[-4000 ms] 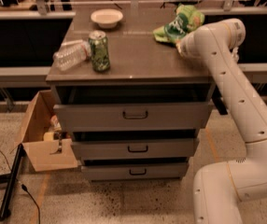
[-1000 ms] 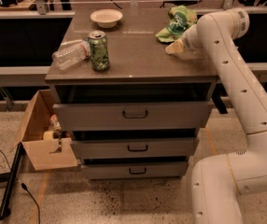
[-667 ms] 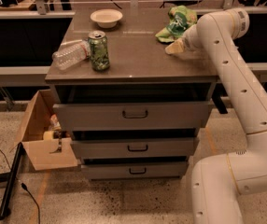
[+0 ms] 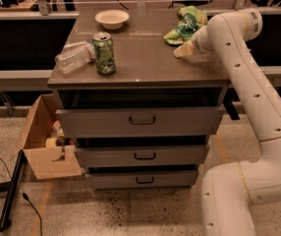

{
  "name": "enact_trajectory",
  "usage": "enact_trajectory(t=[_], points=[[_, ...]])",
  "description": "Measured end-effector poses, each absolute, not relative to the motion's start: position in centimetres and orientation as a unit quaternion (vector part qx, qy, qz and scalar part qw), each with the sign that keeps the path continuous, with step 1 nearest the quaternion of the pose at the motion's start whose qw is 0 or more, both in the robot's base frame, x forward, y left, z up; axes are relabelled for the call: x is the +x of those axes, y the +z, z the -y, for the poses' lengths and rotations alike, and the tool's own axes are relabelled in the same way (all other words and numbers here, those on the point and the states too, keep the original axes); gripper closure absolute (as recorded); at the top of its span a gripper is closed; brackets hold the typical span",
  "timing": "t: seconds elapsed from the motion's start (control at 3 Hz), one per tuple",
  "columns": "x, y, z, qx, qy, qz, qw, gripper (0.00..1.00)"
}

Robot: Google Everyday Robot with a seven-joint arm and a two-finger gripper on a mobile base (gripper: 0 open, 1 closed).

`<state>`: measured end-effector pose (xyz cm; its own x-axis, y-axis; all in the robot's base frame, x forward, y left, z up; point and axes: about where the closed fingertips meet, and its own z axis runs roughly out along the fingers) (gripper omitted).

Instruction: Pick green rice chip bag from paper bowl and place on counter

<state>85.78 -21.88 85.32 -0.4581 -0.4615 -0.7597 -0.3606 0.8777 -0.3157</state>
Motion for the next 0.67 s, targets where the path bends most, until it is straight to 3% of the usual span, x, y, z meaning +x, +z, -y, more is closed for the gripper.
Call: enact_trajectory(t=[0.67], points=[[85.79,85.32,21.88,-0.241,-0.055,-0.852,0.461,0.0]])
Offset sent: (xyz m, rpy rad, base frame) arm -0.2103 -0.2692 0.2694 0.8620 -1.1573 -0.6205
